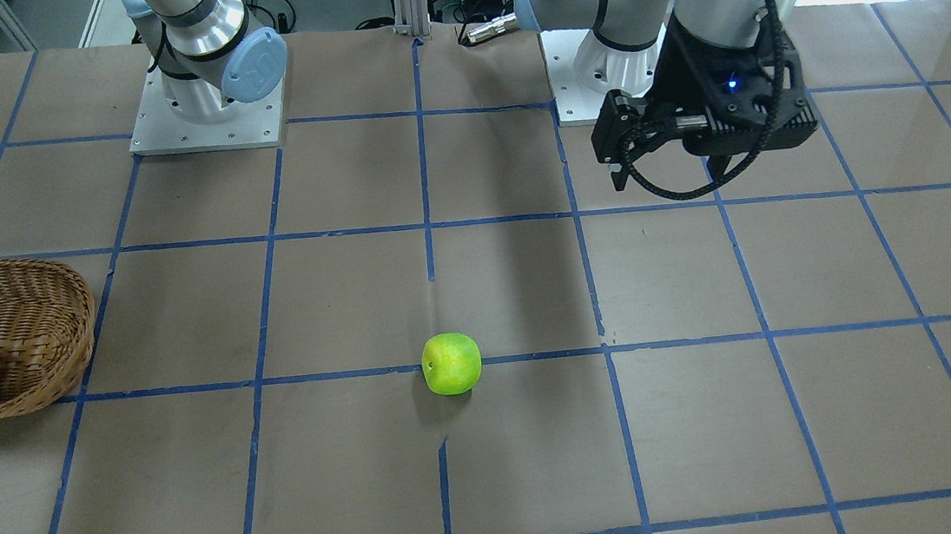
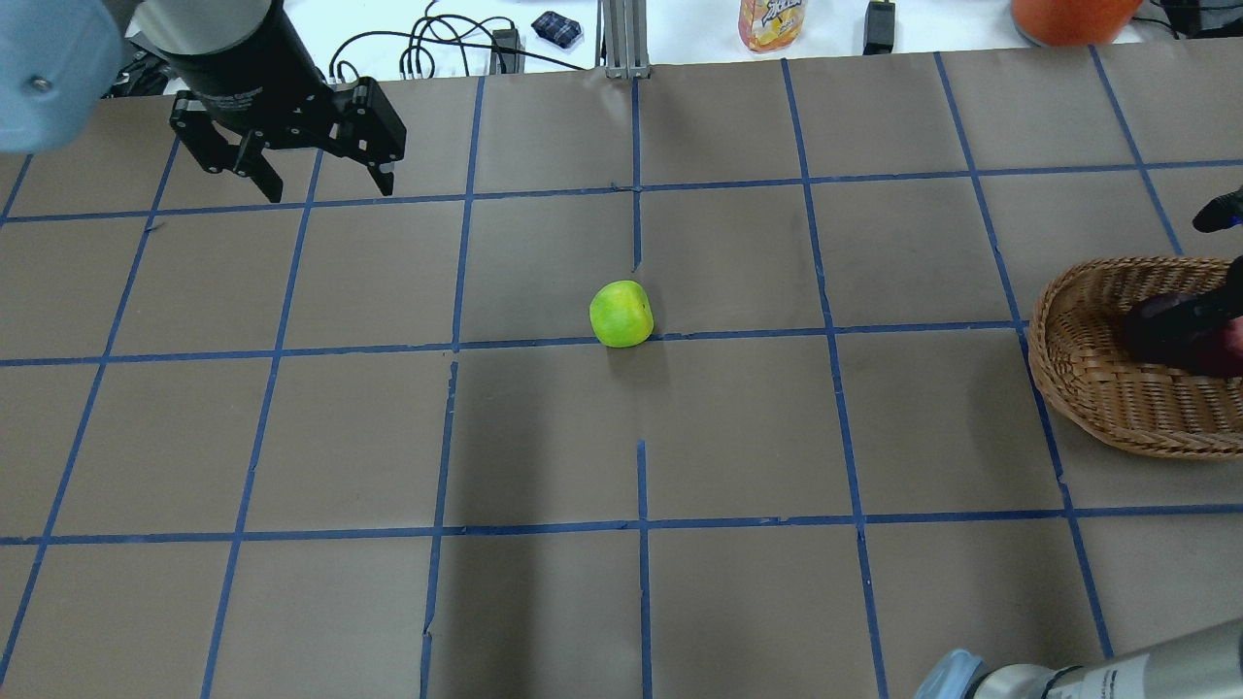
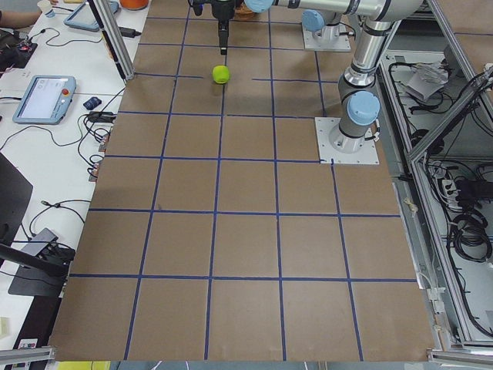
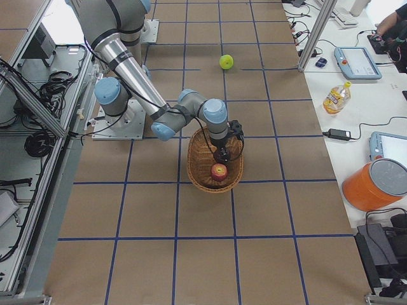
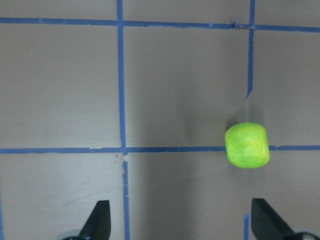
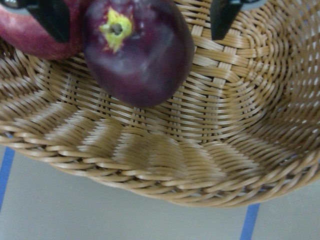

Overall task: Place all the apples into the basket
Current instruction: 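Reach the right gripper to the green apple and grasp it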

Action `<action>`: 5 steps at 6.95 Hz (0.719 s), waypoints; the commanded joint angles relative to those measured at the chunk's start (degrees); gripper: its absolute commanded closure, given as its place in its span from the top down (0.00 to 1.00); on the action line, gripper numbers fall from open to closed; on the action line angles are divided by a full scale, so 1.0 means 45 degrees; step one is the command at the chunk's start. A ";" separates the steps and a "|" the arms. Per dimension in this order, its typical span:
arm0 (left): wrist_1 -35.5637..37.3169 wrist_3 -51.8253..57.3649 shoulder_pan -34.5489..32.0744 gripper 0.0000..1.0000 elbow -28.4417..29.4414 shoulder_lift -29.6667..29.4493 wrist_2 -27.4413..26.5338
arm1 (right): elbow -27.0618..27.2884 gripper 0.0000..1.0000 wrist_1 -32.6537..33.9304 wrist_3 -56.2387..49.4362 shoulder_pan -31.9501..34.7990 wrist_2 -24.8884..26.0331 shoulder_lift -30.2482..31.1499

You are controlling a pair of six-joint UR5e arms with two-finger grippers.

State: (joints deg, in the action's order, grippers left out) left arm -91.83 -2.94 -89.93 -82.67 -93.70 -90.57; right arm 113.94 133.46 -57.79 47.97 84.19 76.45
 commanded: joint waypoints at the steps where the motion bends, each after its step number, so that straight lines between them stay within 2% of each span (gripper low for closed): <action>1: 0.0385 0.0085 0.0373 1.00 -0.0455 0.0177 0.0497 | 0.0013 1.00 -0.1448 0.0513 0.0895 0.0061 0.1363; 2: 0.0386 0.0087 0.0375 1.00 -0.0553 0.0236 0.0478 | -0.0006 1.00 -0.2034 0.2219 0.2333 0.0100 0.1892; 3: 0.0386 0.0126 0.0433 1.00 -0.0554 0.0256 0.0459 | -0.0065 1.00 -0.2117 0.5136 0.4146 0.0061 0.2072; 4: 0.0560 0.0223 0.0414 1.00 -0.0574 0.0256 0.0458 | -0.0259 1.00 -0.1906 0.8433 0.6330 0.0080 0.1977; 5: 0.0620 0.0224 0.0414 1.00 -0.0651 0.0275 0.0458 | -0.0976 1.00 -0.2039 1.1289 0.8169 0.0138 0.1589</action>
State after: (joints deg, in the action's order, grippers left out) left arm -89.48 -2.09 -88.08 -85.28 -92.55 -88.51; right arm 112.24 124.62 -22.56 74.57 84.60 84.83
